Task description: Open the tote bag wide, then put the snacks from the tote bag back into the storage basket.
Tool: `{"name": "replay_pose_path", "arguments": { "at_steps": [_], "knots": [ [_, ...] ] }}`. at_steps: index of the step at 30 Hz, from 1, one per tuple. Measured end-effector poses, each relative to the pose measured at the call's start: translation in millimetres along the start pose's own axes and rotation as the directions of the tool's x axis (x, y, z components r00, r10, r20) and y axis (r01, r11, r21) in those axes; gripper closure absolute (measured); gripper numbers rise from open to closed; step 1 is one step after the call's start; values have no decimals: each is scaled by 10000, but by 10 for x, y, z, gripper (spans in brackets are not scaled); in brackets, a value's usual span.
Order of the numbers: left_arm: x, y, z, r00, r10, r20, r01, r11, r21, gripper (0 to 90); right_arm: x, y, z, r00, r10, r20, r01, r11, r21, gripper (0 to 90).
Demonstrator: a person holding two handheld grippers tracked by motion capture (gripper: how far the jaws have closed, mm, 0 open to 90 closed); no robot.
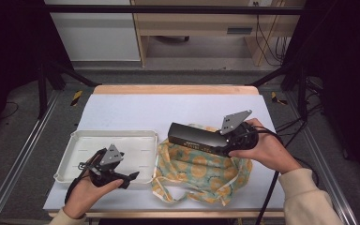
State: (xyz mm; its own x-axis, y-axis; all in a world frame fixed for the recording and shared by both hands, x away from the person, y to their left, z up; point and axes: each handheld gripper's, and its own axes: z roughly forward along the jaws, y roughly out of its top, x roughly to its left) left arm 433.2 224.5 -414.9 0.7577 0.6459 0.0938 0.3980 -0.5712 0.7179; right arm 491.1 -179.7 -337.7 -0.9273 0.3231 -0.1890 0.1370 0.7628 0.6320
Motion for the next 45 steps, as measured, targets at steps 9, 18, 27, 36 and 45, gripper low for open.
{"name": "replay_pose_path", "arguments": {
  "at_steps": [9,18,27,36,45],
  "knots": [
    [236,237,-130,9978,543,367,-541,9985,-74,100,-5,152,41,9998,-127,-152,125,9999,-111,431],
    [411,526,-259,9866,1398,843,-1424,9895,248,100,-34,298,132,9991,-209,-358,204,9997,-144,431],
    [667,768,-307,9772,1697,1277,-1791,9816,657,100,-82,477,290,9981,-222,-581,210,9995,-217,431],
    [778,940,-426,9556,2454,1630,-2648,9580,1100,86,-42,726,384,9976,-332,-601,305,9985,-453,432],
    [694,1061,-532,9384,2976,1756,-3124,9479,628,86,55,844,478,9953,-606,-755,583,9977,-334,432]
  ]
}}
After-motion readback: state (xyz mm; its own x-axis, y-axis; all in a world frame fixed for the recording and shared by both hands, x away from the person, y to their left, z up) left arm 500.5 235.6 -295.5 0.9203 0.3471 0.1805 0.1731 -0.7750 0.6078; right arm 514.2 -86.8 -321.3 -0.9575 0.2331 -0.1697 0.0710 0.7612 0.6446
